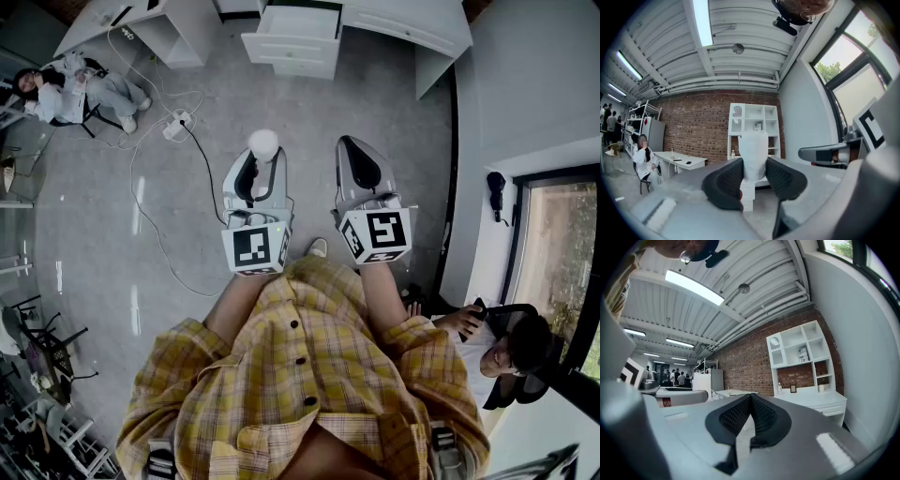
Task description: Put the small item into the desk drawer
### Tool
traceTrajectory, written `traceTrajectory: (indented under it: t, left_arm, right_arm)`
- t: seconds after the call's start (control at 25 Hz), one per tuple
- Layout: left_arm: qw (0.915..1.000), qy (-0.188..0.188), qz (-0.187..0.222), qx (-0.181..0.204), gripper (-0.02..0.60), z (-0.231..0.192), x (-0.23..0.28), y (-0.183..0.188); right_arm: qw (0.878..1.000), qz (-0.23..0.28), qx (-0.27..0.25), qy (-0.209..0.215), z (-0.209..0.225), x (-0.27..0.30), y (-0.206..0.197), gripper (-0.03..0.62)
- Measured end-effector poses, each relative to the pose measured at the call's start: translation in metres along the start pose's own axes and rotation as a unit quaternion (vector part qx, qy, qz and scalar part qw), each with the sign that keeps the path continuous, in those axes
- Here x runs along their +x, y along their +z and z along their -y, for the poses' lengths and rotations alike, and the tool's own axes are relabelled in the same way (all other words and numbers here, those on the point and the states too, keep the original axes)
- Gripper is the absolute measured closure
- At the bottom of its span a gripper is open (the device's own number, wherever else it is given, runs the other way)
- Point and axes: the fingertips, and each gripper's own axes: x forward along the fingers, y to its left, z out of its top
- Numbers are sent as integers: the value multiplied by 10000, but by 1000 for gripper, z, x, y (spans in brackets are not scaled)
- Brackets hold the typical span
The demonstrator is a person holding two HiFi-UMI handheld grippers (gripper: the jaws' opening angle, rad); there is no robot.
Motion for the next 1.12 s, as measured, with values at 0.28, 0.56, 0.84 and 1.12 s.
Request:
traceTrajectory:
  t: [0.28, 0.56, 0.84, 1.12]
  left_arm:
    - [9999, 26, -123, 37, 423, 22, -3, -3]
    - [9996, -25, -284, 32, 423, 35, 3, -14]
    - [9991, -99, -416, 31, 422, 40, 22, -29]
    - [9988, -63, -479, -40, 423, 23, 61, -38]
  right_arm:
    - [9996, 151, 49, 228, 7, -16, 9, 595]
    - [9998, 41, 90, 172, 17, -23, 2, 594]
    - [9992, -52, 101, 381, 24, -7, -8, 594]
    - [9994, -168, 246, 157, 51, 28, -20, 594]
